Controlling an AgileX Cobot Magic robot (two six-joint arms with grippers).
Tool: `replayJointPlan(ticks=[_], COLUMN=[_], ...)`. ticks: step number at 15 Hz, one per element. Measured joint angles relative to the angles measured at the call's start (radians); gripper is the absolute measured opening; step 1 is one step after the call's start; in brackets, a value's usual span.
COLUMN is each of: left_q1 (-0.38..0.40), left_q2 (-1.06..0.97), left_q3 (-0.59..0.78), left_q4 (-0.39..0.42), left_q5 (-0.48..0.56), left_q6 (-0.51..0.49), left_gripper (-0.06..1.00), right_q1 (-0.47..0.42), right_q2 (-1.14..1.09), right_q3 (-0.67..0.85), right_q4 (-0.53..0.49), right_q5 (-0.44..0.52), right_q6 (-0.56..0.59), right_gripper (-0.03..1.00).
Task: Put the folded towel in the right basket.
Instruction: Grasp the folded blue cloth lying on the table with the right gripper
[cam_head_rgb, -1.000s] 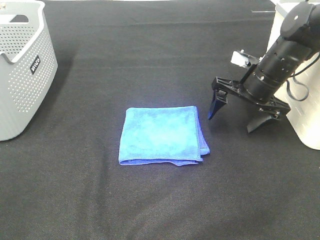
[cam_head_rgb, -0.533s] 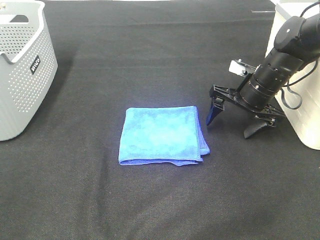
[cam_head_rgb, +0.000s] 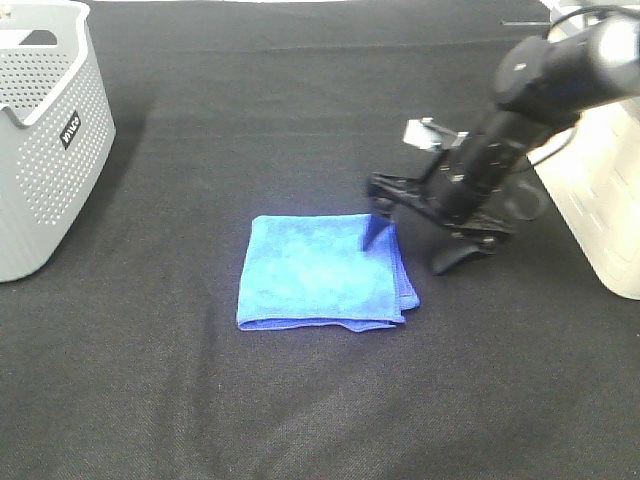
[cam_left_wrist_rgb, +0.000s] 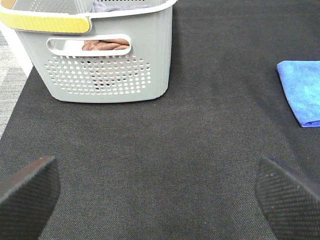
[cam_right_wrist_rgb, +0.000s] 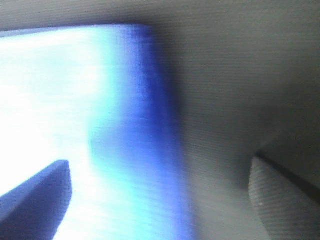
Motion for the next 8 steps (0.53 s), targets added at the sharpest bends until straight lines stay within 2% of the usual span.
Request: replayJointPlan(ticks=[1, 2, 6, 8], left_q1=[0.000, 0.000, 0.000, 0.000], left_q2=[0.000, 0.000, 0.000, 0.000], left_q3=[0.000, 0.000, 0.000, 0.000], left_q4=[0.000, 0.000, 0.000, 0.000], left_q5=[0.000, 0.000, 0.000, 0.000], left_q6=[0.000, 0.000, 0.000, 0.000], left_gripper=[0.99, 0.99, 0.99, 0.99], right_q1=[0.022, 0.050, 0.139, 0.166], right_q2=[0.013, 0.026, 0.056, 0.070], right_q3=[-0.007, -0.009, -0.007, -0.004], right_q4=[0.043, 0.127, 0.387, 0.456], right_q5=[-0.007, -0.021, -0.098, -0.131], right_q6=[-0.006, -0.029, -0.174, -0.221], right_gripper=[0.93, 0.91, 0.84, 0.62])
